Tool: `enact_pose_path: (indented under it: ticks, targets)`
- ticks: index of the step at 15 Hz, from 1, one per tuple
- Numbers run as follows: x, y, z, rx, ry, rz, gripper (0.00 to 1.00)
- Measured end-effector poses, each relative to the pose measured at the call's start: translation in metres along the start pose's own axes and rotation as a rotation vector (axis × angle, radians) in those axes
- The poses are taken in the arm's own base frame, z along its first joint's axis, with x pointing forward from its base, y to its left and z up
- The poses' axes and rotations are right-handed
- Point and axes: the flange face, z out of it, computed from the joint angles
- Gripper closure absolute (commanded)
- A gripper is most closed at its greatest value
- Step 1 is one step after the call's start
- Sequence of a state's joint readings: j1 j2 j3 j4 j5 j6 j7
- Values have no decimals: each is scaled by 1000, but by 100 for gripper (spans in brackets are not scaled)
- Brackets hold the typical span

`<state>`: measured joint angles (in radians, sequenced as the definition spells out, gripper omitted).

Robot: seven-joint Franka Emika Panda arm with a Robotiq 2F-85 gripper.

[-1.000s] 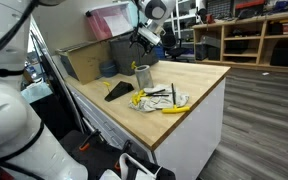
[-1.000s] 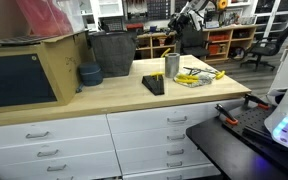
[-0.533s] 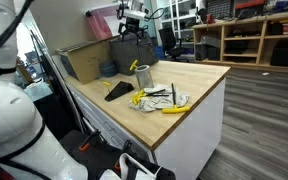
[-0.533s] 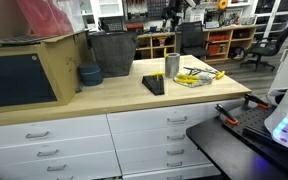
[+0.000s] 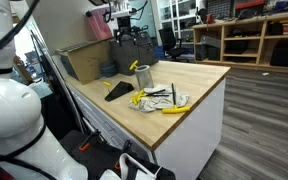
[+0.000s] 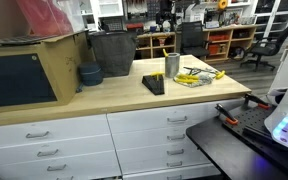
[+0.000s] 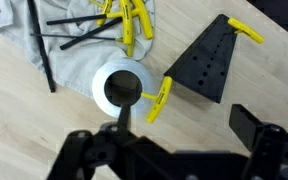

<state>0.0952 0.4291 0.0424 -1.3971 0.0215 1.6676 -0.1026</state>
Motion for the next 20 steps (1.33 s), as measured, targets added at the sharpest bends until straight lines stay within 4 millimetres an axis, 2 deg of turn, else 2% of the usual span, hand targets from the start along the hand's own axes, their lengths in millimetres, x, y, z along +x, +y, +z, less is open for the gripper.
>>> enact_pose_path:
  ticks: [6, 9, 14, 16, 20]
  targets:
    - [7, -16, 60, -125, -70, 163, 0]
    - [8, -27, 80, -178, -80, 213, 0]
    - [8, -49, 86, -224, -74, 256, 0]
    - [8, -58, 87, -176, -86, 200, 0]
    - [6, -60, 84, -136, -90, 146, 0]
